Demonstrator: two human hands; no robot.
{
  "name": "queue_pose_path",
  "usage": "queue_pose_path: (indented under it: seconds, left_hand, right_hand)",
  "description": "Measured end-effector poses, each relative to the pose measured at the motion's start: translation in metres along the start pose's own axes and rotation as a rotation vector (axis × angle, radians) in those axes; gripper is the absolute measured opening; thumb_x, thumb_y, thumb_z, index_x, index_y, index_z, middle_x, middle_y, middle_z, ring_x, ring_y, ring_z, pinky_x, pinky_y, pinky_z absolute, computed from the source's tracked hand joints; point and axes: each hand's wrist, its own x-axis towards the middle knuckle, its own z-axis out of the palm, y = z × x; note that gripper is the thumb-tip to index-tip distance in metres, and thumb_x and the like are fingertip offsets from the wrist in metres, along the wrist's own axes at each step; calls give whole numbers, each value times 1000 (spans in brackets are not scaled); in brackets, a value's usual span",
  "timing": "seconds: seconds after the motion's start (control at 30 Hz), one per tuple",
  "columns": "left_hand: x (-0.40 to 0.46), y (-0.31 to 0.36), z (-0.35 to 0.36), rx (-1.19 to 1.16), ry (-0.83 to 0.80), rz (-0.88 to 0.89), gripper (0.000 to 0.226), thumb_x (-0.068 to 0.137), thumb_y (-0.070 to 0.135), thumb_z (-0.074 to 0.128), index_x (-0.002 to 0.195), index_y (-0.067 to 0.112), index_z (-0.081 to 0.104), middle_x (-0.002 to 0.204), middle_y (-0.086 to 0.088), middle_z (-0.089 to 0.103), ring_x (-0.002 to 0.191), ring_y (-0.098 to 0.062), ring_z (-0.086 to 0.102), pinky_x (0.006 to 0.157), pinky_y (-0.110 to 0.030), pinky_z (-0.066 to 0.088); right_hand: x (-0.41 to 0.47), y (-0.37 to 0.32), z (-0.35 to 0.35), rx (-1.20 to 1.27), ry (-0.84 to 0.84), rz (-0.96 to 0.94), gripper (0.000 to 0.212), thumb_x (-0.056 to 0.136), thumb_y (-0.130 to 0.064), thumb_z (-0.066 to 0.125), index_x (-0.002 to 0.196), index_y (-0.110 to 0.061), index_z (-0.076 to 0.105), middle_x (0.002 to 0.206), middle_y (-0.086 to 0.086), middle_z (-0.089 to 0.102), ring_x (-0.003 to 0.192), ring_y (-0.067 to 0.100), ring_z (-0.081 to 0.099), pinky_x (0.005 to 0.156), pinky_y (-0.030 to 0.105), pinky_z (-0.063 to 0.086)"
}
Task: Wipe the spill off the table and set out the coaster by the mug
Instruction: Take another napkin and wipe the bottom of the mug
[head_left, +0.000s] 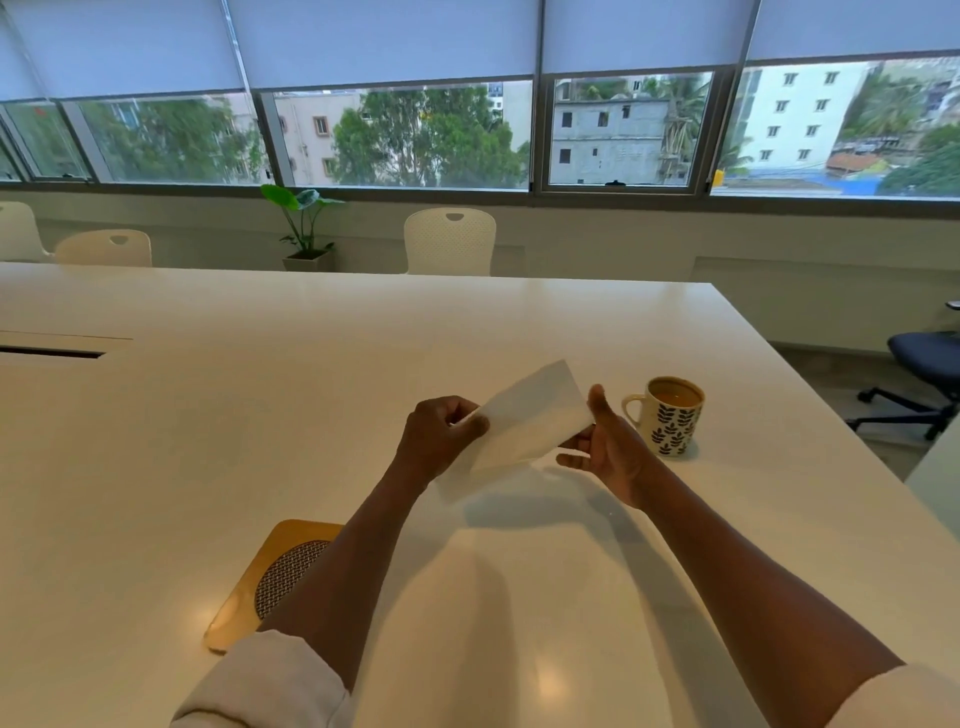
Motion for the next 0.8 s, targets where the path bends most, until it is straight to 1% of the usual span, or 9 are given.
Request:
queue_pose_path:
  seconds: [0.07,0.23,0.43,0.5,0.53,0.6,0.67,0.73,0.8]
  left_hand:
    - [0,5,9,-105,10,-17,20,71,32,72,91,26,72,81,-2,71,70,-14,62,67,-33,51]
    - [1,18,36,-241,-26,-71,34,80,18,76,112,26,67,84,-10,70,76,-20,65,71,-35,55]
    - [-1,35,73,-298,-45,-132,16,82,16,74,98,15,72,96,-7,74,88,-28,69,79,-42,58]
    - [0,40,86,-310,-56,-147,15,81,18,75,96,17,73,96,-7,74,91,-31,69,81,-46,58]
    - [1,43,93,-317,-70,-147,14,81,18,76,95,18,72,96,-7,74,92,-32,68,82,-46,57]
    - [1,50,107,-328,-105,-143,14,82,17,75,95,16,72,97,-8,74,93,-32,69,83,-46,58]
    - [2,56,123,-335,-141,-139,16,82,17,75,97,14,71,99,-8,74,93,-31,69,83,-45,59]
    - [3,61,139,-333,-163,-140,18,82,16,75,99,12,71,98,-9,74,90,-29,69,80,-41,59]
    - [5,64,153,-316,-184,-141,18,81,16,76,98,11,71,96,-9,74,87,-27,69,76,-37,58]
  right_hand:
    - [-3,5,-4,87,-10,17,108,34,-89,68,116,-18,60,113,12,71,102,28,69,77,43,57]
    - [-16,11,-10,371,-54,-56,118,36,-91,64,129,-19,55,122,14,68,112,32,65,91,54,53]
    - [-23,8,-31,510,-15,-86,113,49,-93,52,130,-15,58,123,18,66,113,35,64,89,56,53]
    - [-26,5,-36,459,35,-87,110,42,-91,61,125,-18,60,117,13,70,106,30,68,84,53,55]
    - [-29,2,-39,408,69,-87,105,40,-86,69,121,-20,60,115,10,71,103,27,70,83,52,56]
    - [-35,-1,-46,272,125,-112,73,58,-61,81,115,-21,60,114,10,71,103,27,69,85,53,56]
    - [-39,-1,-56,149,190,-142,34,79,-27,75,109,-19,60,112,11,69,107,31,65,87,55,55]
    - [-40,0,-71,62,302,-152,29,85,-12,71,112,-12,61,108,12,69,104,32,65,82,52,57]
    - [-40,-1,-86,2,379,-165,34,86,-11,71,118,-4,59,108,16,69,97,32,68,76,46,60]
